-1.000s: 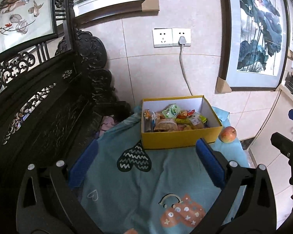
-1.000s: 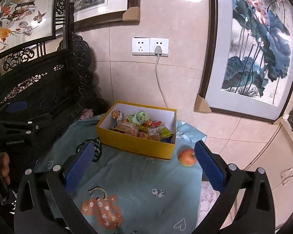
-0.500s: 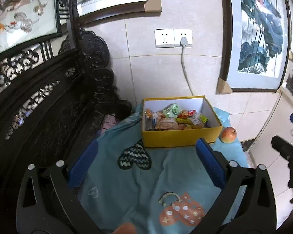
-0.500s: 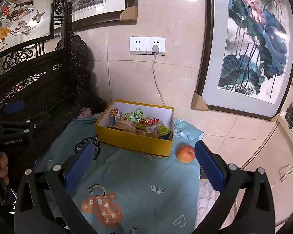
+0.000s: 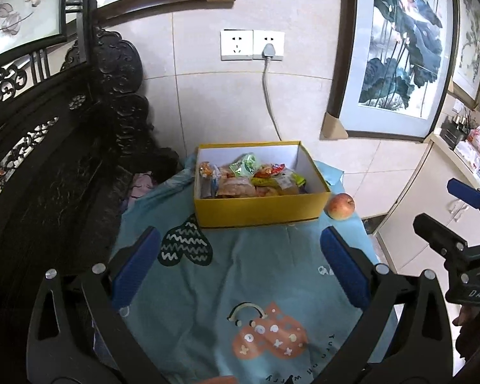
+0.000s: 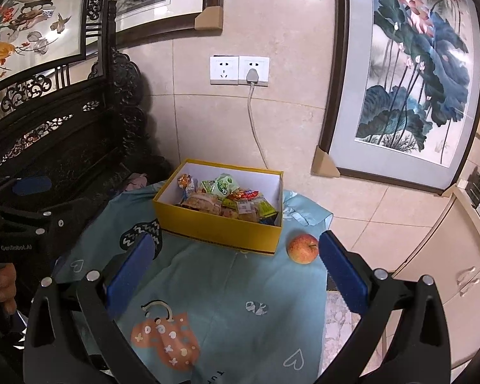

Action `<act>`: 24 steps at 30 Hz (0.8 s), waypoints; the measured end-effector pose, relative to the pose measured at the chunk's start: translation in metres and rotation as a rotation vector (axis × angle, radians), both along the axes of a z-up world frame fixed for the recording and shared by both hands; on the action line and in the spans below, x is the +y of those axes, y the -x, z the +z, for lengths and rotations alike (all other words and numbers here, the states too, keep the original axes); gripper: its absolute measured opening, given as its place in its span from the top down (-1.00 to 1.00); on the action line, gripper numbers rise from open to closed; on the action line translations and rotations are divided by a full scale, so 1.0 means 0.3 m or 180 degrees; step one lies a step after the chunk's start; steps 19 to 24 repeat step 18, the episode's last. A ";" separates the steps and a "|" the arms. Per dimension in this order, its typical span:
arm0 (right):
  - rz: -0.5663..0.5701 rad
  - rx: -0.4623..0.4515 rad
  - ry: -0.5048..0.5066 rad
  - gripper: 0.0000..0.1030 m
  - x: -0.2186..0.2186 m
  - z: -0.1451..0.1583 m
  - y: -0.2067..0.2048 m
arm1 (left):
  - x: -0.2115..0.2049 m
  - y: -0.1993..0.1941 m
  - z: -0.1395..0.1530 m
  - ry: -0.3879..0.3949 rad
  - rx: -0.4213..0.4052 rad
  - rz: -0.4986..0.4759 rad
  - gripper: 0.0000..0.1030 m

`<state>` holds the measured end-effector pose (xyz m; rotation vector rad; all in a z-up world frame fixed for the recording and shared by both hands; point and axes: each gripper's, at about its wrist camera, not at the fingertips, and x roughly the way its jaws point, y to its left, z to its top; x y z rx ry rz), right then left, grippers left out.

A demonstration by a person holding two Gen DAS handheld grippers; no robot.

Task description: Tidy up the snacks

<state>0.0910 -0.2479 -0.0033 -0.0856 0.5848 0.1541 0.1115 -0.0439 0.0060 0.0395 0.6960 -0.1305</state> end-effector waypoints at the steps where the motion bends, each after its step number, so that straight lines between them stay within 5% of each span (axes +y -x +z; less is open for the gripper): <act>1: -0.0007 -0.0002 0.0001 -0.97 -0.002 0.000 0.000 | -0.001 -0.002 -0.002 0.0014 0.0006 -0.0018 -0.96; 24: -0.0022 -0.0017 0.0022 -0.97 -0.005 0.004 0.003 | 0.013 -0.012 -0.001 -0.0043 -0.0011 0.0152 -0.96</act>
